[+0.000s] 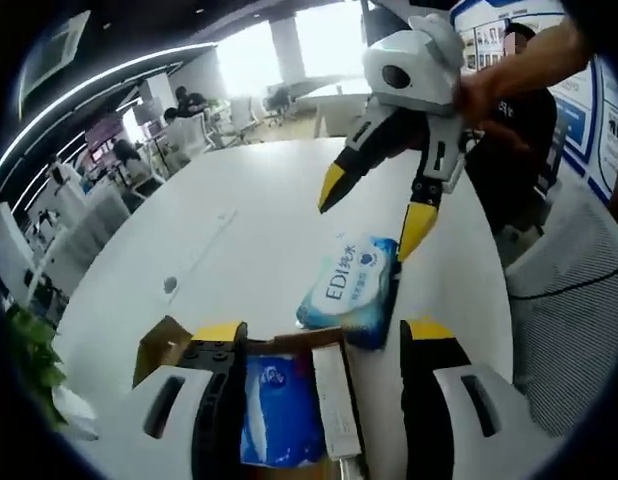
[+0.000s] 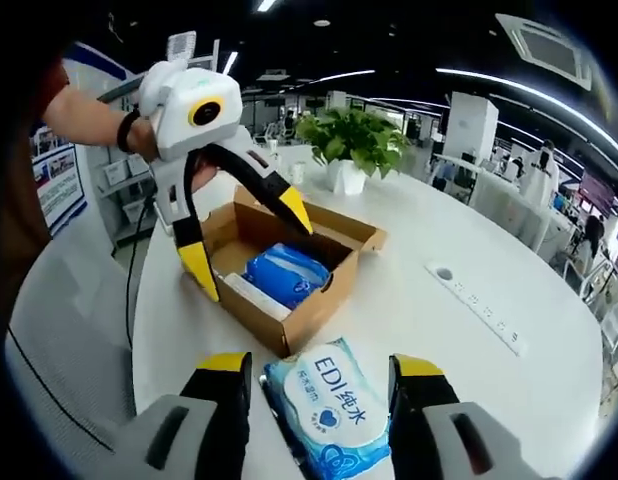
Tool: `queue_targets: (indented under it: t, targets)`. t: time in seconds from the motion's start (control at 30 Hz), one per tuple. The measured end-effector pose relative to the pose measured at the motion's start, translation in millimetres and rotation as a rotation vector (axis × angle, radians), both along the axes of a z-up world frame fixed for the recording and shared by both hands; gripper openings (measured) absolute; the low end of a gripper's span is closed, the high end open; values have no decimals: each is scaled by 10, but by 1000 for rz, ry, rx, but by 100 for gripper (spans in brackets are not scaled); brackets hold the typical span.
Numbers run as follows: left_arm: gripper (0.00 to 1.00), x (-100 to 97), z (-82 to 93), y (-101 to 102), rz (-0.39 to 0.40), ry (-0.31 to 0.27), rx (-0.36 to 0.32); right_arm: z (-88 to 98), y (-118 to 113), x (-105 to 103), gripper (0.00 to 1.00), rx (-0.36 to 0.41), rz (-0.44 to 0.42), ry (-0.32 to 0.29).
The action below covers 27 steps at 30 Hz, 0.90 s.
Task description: Operate the shoe box by opening the lid, removing the specified soft item, and placing it in the target area until the item is outside and the box remains undamaged.
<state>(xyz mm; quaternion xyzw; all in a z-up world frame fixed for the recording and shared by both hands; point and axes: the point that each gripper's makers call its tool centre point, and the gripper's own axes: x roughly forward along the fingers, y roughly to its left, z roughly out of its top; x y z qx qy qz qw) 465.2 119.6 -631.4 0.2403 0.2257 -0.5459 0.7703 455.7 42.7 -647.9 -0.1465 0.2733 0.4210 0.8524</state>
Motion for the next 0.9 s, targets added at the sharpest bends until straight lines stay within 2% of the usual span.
queue_targets:
  t: [0.2,0.6,0.73,0.9]
  targets:
    - [63,-65,74,332,75,6,-37,70,178,-54,54,52,-10,-4]
    - [64,-169,143,1037,275,6,-109,234,561,-276,55,132,-10,-10]
    - [64,-272,83,1208,315,26,-116,260,619,-329,55,161,-21,-6]
    - [64,-404,11,1376,365,37,-126,211,660,-395,55,163,-21,1]
